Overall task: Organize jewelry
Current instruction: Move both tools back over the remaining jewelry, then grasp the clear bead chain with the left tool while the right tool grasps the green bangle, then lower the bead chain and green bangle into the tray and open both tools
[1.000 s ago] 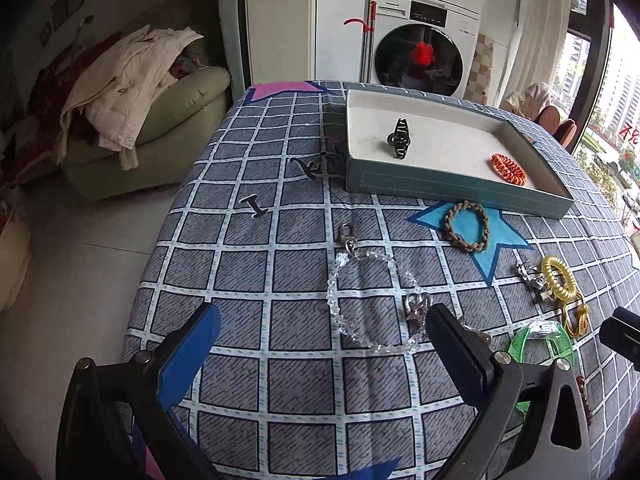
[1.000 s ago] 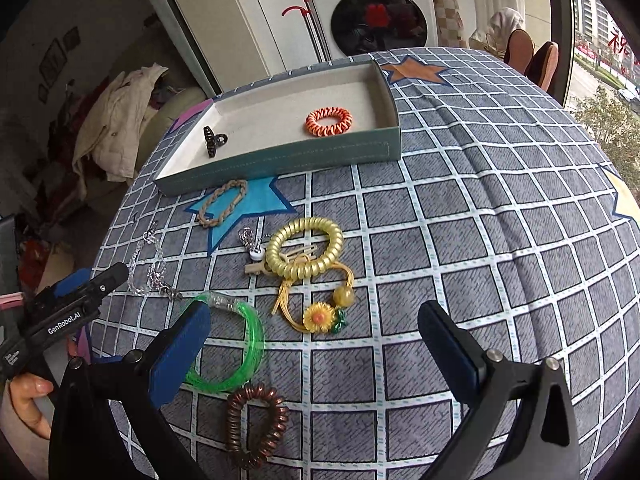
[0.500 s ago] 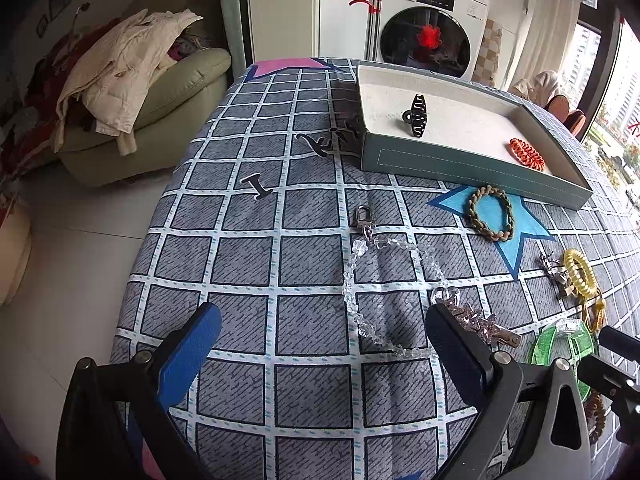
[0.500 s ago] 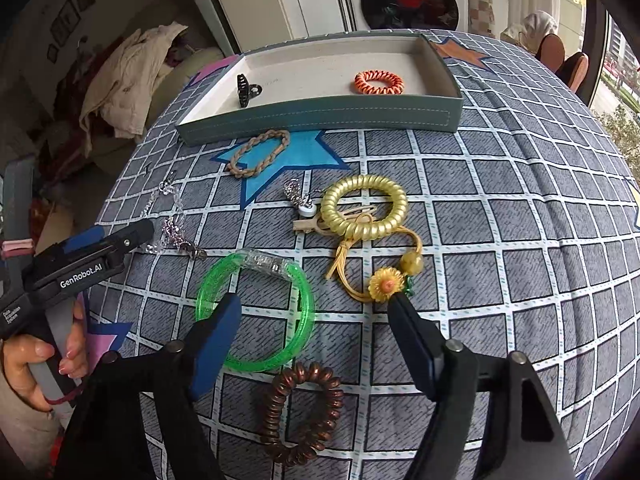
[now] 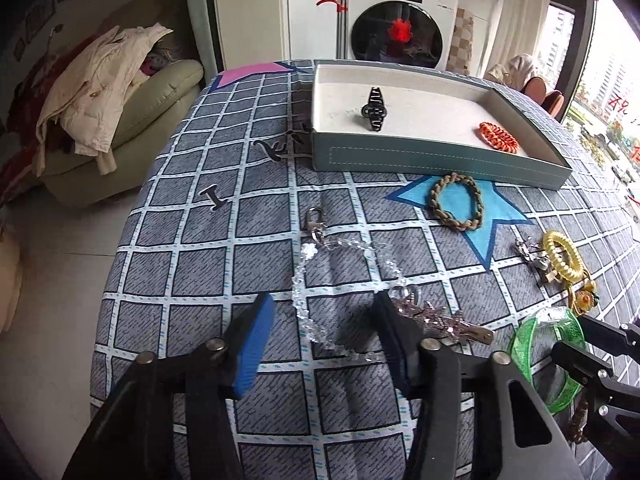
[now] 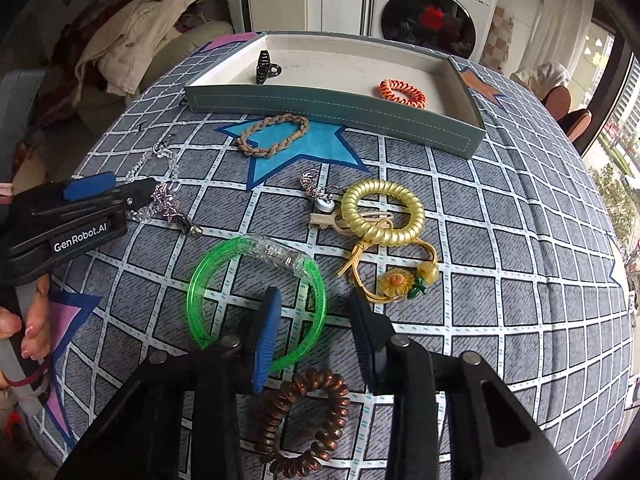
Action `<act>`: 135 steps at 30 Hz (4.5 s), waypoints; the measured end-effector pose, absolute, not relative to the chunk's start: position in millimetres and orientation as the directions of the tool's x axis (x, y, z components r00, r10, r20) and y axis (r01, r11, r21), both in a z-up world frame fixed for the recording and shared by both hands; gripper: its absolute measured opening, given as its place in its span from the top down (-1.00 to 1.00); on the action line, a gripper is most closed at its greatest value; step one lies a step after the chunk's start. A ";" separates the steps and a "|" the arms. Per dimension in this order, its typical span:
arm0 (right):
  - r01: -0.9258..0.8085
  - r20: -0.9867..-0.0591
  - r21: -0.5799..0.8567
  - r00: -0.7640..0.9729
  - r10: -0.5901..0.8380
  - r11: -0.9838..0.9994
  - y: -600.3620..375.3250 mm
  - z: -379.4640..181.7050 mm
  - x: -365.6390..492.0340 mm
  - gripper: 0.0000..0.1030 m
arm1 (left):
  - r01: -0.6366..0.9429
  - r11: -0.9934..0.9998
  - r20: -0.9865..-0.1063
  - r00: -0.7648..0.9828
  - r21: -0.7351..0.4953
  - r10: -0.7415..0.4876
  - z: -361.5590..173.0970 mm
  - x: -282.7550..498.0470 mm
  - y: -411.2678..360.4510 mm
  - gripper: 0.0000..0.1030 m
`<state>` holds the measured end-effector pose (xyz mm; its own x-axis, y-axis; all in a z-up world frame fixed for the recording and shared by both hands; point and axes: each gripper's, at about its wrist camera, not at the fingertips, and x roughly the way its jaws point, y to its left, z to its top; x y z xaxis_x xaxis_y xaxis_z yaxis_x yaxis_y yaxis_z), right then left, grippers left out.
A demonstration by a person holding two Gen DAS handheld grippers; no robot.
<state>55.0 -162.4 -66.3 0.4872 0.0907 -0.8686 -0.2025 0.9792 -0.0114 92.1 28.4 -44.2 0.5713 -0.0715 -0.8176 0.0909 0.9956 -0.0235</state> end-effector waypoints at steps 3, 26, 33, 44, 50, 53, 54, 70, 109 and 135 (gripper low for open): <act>-0.222 -0.862 -0.046 0.501 0.073 0.974 -156.3 -65.3 50.5 0.79 | 0.129 0.992 -0.813 0.577 -0.007 -0.081 -42.0 89.9 20.7 0.41; -0.120 -0.790 0.189 0.572 0.223 0.975 -202.0 -31.0 55.7 0.85 | 0.218 0.957 -0.685 0.668 -0.193 -0.290 34.2 65.9 37.1 0.50; -0.116 -0.777 0.209 0.583 0.237 0.971 -206.1 -25.4 59.1 0.85 | 0.273 0.935 -0.632 0.688 -0.229 -0.356 61.4 62.5 28.5 0.50; -0.098 -0.756 0.230 0.609 0.242 0.968 -218.0 -12.9 71.0 0.85 | 0.293 0.932 -0.618 0.698 -0.214 -0.362 72.8 75.2 21.7 0.50; -0.099 -0.762 0.244 0.595 0.254 0.965 -218.3 -18.1 71.9 0.85 | 0.227 0.972 -0.694 0.689 -0.066 -0.208 34.7 72.0 12.0 0.50; -0.101 -0.769 0.251 0.583 0.262 0.963 -217.8 -23.2 69.7 0.85 | 0.235 0.968 -0.725 0.653 -0.083 -0.220 18.2 70.7 12.2 0.49; -0.101 -0.771 0.253 0.580 0.263 0.962 -217.7 -24.5 68.9 0.85 | 0.234 0.968 -0.731 0.644 -0.094 -0.226 14.1 71.3 12.9 0.44; -0.082 -0.771 0.274 0.576 0.270 0.958 -224.0 -31.3 64.8 0.85 | 0.268 0.963 -0.825 0.552 0.035 -0.123 -38.5 106.3 10.8 -0.72; -0.109 -0.723 0.240 0.642 0.253 0.965 -233.6 21.0 120.4 0.85 | 0.400 0.904 -0.658 0.640 -0.153 -0.395 85.2 137.7 -9.2 0.53; 0.020 -0.817 0.158 0.564 0.119 0.987 -254.6 -32.3 280.6 0.86 | 0.336 0.940 -0.791 0.559 -0.059 -0.249 5.2 276.7 -72.1 0.53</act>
